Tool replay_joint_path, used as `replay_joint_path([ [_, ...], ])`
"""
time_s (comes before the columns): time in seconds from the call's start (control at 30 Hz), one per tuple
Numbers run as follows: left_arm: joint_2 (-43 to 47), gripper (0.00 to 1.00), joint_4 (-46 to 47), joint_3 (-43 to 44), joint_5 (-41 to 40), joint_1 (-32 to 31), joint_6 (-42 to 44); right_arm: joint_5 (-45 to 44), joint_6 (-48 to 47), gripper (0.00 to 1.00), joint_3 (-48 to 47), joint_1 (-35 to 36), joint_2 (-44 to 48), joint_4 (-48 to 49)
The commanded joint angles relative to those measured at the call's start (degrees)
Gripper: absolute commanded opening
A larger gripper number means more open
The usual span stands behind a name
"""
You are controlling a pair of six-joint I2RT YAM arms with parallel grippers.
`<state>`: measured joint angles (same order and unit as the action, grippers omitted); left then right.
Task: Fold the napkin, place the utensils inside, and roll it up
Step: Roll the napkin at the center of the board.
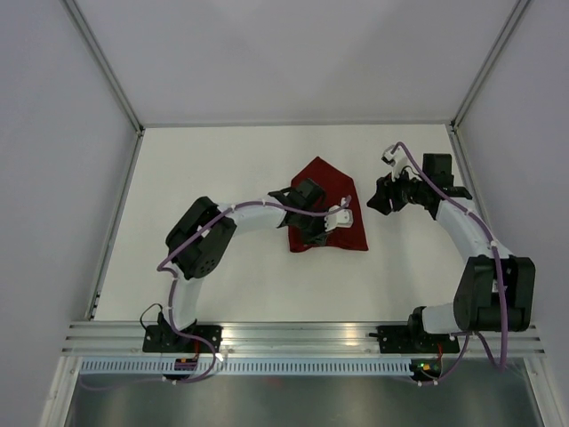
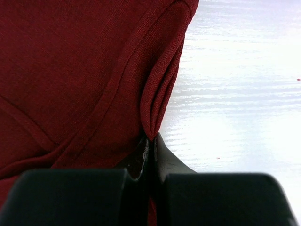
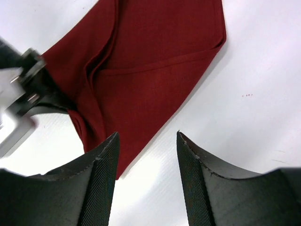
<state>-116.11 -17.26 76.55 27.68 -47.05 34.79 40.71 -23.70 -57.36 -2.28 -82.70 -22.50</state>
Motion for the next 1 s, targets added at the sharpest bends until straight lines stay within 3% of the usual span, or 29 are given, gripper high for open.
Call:
replay_joint_path([
  [0.0,-4.29,0.02,-11.38,5.34,9.84,2.48,-5.34,4.38,-4.94,0.58,4.26,0.52,6.39,4.57],
  [0.17,-7.37,0.02,-15.96,9.40,15.99,5.30,-6.66,1.67,-13.02,0.58,10.51,4.91,12.99,4.75],
  [0.4,-14.57,0.02,-27.12,19.84,21.97,7.23,-7.10,-11.94,-16.63,0.60,20.88,21.94,19.94,12.20],
  [0.6,-18.44,0.02,-32.57,24.17,24.08,8.11,-7.10,-20.74,-19.45,0.59,24.58,31.71,16.26,18.18],
  [0.97,-20.73,0.02,-36.71,27.16,25.23,8.73,-7.10,-28.22,-21.91,0.59,25.64,40.59,7.12,25.22],
])
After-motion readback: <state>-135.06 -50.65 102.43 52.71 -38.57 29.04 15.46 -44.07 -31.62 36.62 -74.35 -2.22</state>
